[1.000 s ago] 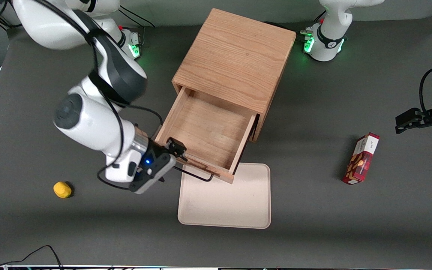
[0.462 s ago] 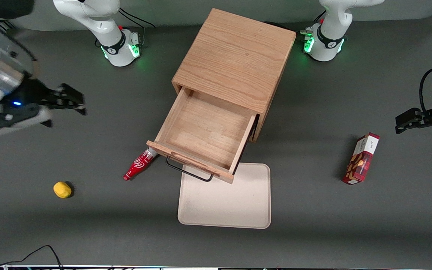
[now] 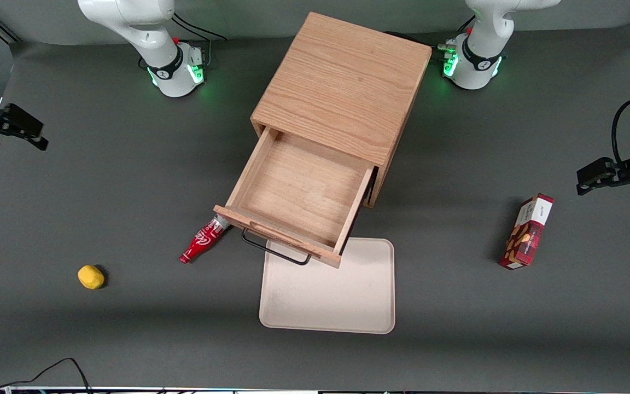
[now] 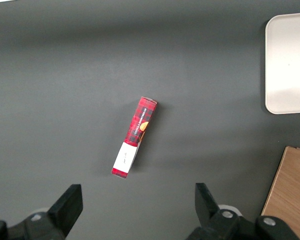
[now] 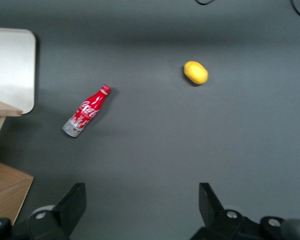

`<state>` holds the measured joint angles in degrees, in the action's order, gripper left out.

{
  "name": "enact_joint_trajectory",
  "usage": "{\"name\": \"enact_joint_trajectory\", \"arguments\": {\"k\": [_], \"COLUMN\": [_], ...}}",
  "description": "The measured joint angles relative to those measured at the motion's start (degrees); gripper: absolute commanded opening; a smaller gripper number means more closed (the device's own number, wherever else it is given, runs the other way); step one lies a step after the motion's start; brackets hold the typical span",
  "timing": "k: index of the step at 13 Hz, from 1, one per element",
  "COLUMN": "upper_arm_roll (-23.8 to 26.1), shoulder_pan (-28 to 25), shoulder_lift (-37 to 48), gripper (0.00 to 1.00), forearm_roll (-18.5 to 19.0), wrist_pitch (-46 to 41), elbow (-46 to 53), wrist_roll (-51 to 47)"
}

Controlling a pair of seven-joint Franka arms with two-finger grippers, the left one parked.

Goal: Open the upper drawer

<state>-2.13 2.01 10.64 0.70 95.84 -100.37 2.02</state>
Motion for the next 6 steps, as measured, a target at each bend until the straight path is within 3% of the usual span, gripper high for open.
{"name": "enact_joint_trajectory", "arguments": {"k": [6], "upper_arm_roll": [-0.83], "shoulder_pan": [-0.18], "shoulder_lift": [-2.74], "gripper": [1.00], "forearm_roll": [-0.01], "wrist_pitch": [2.17], "elbow": [3.37], "wrist_roll": [-0.01]}}
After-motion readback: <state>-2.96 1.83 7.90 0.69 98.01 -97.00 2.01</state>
